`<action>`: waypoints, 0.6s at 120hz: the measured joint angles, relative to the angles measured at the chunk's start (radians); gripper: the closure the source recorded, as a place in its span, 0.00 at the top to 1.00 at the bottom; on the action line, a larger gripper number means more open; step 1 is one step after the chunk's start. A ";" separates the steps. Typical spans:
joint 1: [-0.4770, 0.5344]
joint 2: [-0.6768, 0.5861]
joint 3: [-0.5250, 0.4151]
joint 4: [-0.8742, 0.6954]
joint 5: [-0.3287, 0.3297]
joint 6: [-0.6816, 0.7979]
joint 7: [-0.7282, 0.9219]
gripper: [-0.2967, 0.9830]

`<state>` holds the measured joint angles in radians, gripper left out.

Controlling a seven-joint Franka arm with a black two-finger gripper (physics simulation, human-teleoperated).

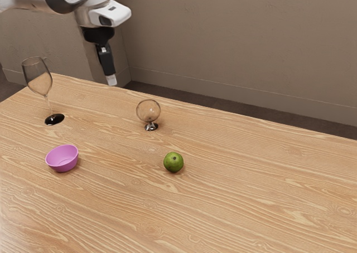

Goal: Place the pear in the bowl.

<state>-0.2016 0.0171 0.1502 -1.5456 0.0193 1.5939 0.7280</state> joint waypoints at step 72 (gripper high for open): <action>-0.011 0.189 -0.035 -0.023 -0.009 0.008 0.366 0.77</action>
<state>-0.2123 0.2059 0.1150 -1.5690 0.0101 1.6018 1.0935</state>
